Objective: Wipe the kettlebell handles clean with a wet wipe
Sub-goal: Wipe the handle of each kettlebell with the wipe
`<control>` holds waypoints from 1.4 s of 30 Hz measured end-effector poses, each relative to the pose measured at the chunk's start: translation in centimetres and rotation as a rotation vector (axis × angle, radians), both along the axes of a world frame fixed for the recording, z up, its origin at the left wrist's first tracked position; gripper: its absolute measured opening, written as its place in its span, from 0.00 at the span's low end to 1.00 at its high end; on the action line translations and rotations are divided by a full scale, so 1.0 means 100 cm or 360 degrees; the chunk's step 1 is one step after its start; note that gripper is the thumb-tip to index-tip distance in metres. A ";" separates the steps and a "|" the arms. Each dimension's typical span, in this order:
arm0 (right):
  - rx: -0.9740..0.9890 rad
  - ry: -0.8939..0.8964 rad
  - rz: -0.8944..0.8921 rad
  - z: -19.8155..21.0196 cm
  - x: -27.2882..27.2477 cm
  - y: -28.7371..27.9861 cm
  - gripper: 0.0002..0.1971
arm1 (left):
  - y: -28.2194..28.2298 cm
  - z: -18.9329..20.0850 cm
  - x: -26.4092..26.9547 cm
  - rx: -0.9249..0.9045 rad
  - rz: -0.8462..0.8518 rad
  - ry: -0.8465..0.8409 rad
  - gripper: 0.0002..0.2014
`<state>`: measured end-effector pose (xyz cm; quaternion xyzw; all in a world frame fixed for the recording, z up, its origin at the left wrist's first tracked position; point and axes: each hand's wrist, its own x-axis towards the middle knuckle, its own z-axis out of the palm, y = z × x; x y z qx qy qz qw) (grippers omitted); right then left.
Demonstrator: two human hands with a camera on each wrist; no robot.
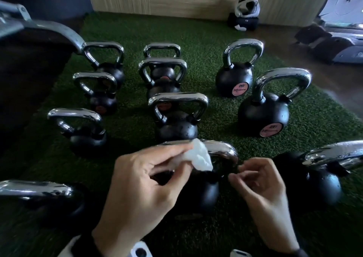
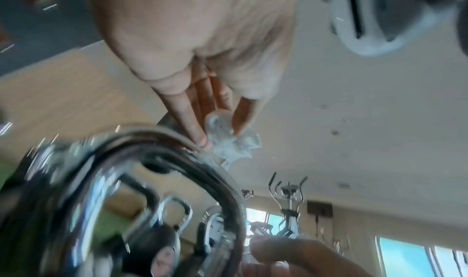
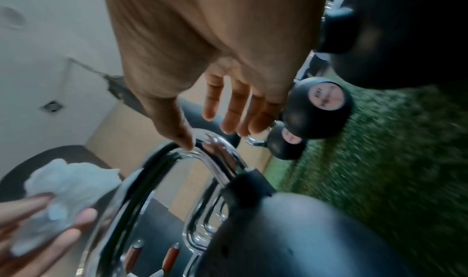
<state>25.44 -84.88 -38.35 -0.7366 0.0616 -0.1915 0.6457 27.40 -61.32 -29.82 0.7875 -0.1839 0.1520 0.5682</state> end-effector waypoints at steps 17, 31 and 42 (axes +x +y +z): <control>-0.0124 0.0241 0.0198 -0.041 0.028 0.021 0.18 | 0.022 -0.016 0.036 0.0729 0.0066 -0.0648 0.13; -0.0033 0.0204 0.0177 -0.043 0.028 0.025 0.16 | 0.032 -0.080 0.021 -0.0102 0.0295 -0.0382 0.14; -0.0043 0.0202 0.0156 -0.043 0.027 0.026 0.15 | 0.016 -0.120 0.009 -0.0760 0.0531 0.0174 0.12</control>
